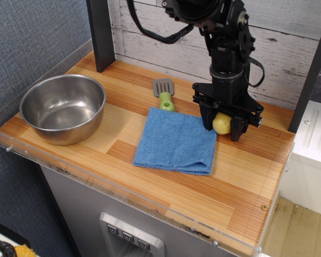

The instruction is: Put the potato above and to the right of the napkin.

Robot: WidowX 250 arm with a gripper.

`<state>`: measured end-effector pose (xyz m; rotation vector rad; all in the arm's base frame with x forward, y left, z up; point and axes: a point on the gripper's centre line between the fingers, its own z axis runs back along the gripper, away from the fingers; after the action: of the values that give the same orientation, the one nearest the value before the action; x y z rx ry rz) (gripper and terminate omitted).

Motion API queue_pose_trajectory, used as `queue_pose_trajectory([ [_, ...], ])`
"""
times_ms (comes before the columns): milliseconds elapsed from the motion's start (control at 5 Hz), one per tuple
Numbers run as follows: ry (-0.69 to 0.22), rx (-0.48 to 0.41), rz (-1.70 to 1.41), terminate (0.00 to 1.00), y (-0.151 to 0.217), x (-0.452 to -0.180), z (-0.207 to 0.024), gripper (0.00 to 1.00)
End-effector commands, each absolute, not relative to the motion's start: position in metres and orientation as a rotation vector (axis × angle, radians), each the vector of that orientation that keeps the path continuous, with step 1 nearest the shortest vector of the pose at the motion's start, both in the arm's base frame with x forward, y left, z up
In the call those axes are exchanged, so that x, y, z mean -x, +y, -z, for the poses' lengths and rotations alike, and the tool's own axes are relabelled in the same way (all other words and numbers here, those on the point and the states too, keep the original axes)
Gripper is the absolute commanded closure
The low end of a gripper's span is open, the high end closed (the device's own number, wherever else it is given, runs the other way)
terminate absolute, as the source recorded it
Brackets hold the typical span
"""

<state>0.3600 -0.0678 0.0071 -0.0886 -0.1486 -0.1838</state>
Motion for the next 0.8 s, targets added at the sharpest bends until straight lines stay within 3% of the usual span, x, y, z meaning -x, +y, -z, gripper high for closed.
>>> queue_pose_trajectory([
  [0, -0.131, 0.076, 0.19, 0.0, -0.067, -0.339, -0.002, 1.0],
  [400, -0.112, 0.031, 0.211, 0.0, -0.039, -0.273, 0.007, 1.0],
  [600, -0.12, 0.03, 0.179, 0.0, -0.026, -0.256, 0.006, 1.0],
])
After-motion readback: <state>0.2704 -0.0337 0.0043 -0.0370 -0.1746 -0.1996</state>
